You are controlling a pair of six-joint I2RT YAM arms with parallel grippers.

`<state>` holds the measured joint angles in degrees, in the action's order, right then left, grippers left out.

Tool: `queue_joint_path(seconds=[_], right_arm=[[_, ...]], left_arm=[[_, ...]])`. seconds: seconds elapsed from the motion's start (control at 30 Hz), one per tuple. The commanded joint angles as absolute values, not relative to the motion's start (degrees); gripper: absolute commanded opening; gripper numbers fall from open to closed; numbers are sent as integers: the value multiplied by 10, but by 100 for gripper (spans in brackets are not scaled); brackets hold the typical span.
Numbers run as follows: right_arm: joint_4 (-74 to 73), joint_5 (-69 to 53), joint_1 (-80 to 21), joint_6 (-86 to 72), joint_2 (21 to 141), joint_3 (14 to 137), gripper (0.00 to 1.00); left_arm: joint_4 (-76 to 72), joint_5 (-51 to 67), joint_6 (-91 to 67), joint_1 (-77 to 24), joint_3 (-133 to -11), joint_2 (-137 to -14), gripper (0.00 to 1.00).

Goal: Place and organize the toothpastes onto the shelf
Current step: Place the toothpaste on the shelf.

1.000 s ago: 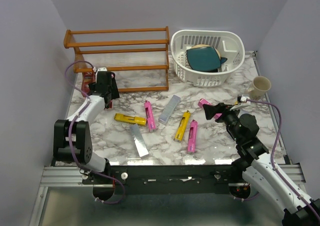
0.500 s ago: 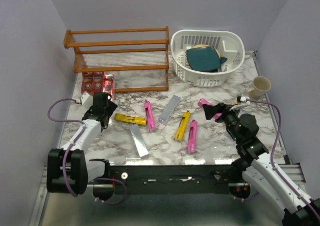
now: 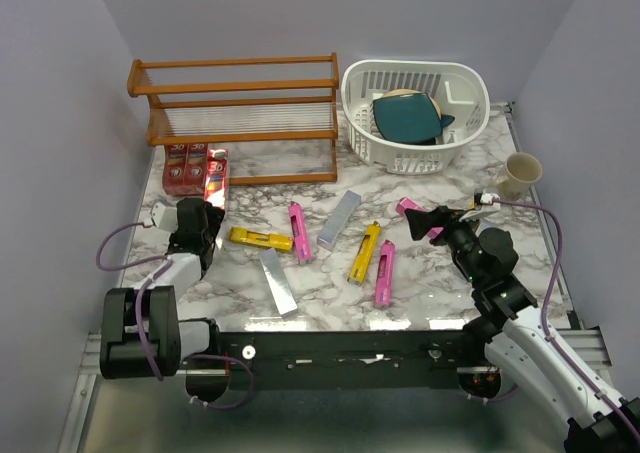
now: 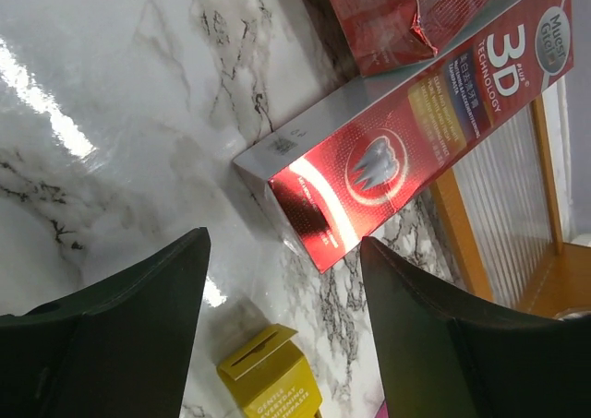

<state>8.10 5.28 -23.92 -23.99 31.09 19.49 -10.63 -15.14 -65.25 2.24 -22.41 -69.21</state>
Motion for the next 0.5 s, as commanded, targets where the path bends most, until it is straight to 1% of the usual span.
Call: queue_joint_path(seconds=[0.0, 0.27, 0.47], right_arm=[[98, 46, -238, -241, 310, 190, 99], [101, 46, -237, -241, 313, 188, 99], [104, 45, -237, -241, 317, 187, 99]], left_arm=[[-209, -120, -664, 32, -223, -729, 74], [-232, -106, -667, 32, -257, -768, 65], [-239, -107, -664, 32, -279, -778, 64]])
